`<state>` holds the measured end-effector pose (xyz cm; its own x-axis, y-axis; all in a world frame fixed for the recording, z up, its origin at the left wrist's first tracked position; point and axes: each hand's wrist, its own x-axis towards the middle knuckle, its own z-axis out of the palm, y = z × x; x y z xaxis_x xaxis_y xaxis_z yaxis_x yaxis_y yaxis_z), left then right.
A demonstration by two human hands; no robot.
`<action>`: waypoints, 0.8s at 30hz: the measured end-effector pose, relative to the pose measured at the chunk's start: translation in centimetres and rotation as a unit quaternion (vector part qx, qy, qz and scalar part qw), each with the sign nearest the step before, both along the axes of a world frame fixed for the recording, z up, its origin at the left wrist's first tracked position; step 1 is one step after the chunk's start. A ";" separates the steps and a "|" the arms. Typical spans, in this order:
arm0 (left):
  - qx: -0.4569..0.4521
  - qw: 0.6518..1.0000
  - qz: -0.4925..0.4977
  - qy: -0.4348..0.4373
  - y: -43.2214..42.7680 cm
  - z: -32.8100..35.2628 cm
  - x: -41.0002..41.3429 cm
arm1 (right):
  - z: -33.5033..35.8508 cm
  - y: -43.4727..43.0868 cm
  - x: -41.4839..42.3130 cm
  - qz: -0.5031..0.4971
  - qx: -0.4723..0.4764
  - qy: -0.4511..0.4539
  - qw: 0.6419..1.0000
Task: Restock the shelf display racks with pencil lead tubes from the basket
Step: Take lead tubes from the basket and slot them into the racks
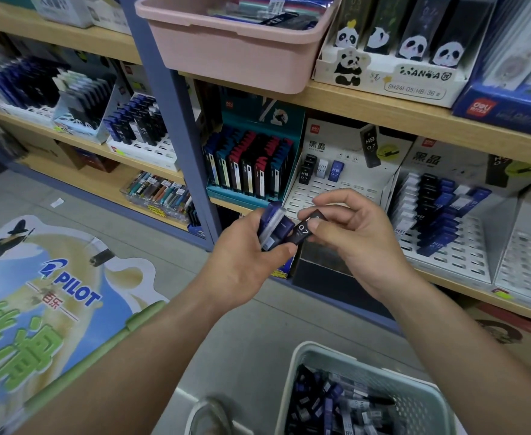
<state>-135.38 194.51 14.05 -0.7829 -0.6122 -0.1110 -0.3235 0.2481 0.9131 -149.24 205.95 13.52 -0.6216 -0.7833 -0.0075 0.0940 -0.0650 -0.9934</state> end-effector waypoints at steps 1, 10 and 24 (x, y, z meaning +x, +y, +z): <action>-0.002 1.000 0.000 -0.002 0.0 0.1 0.0 | 0.0 0.0 0.0 -0.004 -0.003 -0.013 1.000; 0.004 0.999 0.046 -0.012 -0.8 -0.3 0.2 | -1.5 -1.0 -3.3 -0.123 0.075 0.146 0.979; -0.027 0.999 0.040 -0.010 -1.6 -1.0 1.1 | -5.5 -8.2 -10.4 -0.140 0.157 0.410 0.887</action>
